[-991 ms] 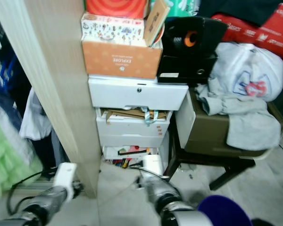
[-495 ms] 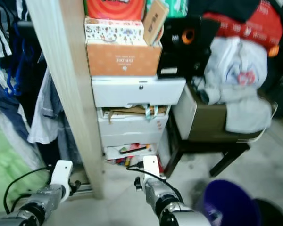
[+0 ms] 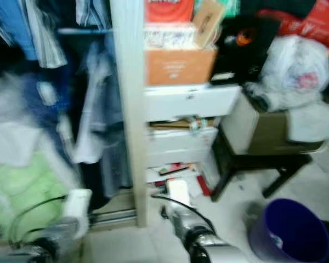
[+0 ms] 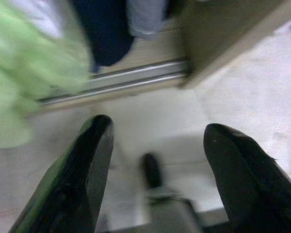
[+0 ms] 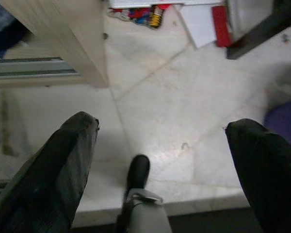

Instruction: Clean up the room

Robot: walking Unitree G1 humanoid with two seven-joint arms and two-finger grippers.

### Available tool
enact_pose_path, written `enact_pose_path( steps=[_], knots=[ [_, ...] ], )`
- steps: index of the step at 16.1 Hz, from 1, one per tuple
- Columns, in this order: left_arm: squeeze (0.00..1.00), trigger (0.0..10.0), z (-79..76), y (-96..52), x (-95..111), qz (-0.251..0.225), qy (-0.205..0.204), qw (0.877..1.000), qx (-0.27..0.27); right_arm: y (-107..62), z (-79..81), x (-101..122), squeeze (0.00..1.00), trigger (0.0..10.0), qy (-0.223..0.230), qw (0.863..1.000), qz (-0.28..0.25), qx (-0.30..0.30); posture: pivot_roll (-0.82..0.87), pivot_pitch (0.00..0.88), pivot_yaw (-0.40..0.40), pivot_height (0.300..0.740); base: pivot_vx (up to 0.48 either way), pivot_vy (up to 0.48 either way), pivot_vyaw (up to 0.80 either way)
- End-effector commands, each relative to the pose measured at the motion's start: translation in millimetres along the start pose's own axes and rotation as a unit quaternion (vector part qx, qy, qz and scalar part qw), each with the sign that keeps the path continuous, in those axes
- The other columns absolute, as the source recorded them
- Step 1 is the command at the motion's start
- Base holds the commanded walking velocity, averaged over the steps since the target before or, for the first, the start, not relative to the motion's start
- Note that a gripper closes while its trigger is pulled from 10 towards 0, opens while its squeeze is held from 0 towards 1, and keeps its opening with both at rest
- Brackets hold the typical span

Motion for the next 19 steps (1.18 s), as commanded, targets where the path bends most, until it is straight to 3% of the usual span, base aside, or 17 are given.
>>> enact_pose_path(
  steps=[1,6,11,13,16,19],
  knots=[
    [0.00,10.0,8.0,-0.9,-1.6,0.003,0.007,1.000,0.008,-0.7,4.4,4.1,0.00,10.0,-0.001,1.000,-0.006,0.006,-0.07,0.067,-0.084,0.740,0.000,0.398,0.00],
    [0.00,10.0,7.7,-0.8,-0.5,0.001,0.012,1.000,0.006,-0.9,5.4,6.9,0.00,10.0,-0.004,1.000,-0.013,0.008,-0.07,0.068,-0.081,0.740,0.000,0.396,0.00],
    [0.00,10.0,6.3,-0.9,12.1,-0.037,-0.007,0.999,0.003,-1.5,7.8,13.9,0.00,10.0,-0.014,0.999,-0.031,0.012,-0.07,0.069,-0.087,0.740,0.000,0.000,0.00],
    [0.00,10.0,9.1,-1.9,26.7,-0.074,-0.030,0.997,0.011,-3.9,16.1,28.8,0.00,10.0,-0.029,0.997,-0.071,0.032,-0.06,0.063,-0.090,0.740,0.000,0.000,0.00],
    [0.00,10.0,10.6,-2.9,36.2,-0.097,-0.032,0.995,0.018,-4.9,16.1,35.7,0.00,10.0,-0.035,0.995,-0.089,0.031,-0.07,0.056,-0.087,0.740,0.000,0.000,0.00],
    [0.00,10.0,13.0,-5.6,56.3,-0.141,-0.045,0.989,0.027,-9.2,16.5,58.3,0.00,10.0,-0.060,0.987,-0.146,0.024,-0.07,0.044,-0.086,0.740,0.000,0.000,0.00]
  ],
)
Point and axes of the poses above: a point about 5 cm out from each wrist's last joint towards the gripper, its own y axis pointing out of the wrist towards the gripper, its own x axis along the axis of the wrist's last joint, z = x × y, the point moved 2 cm from there along y, pointing out of the wrist towards the gripper, and after that the axes turned 4 degrees about y, right-handed, at the moved point
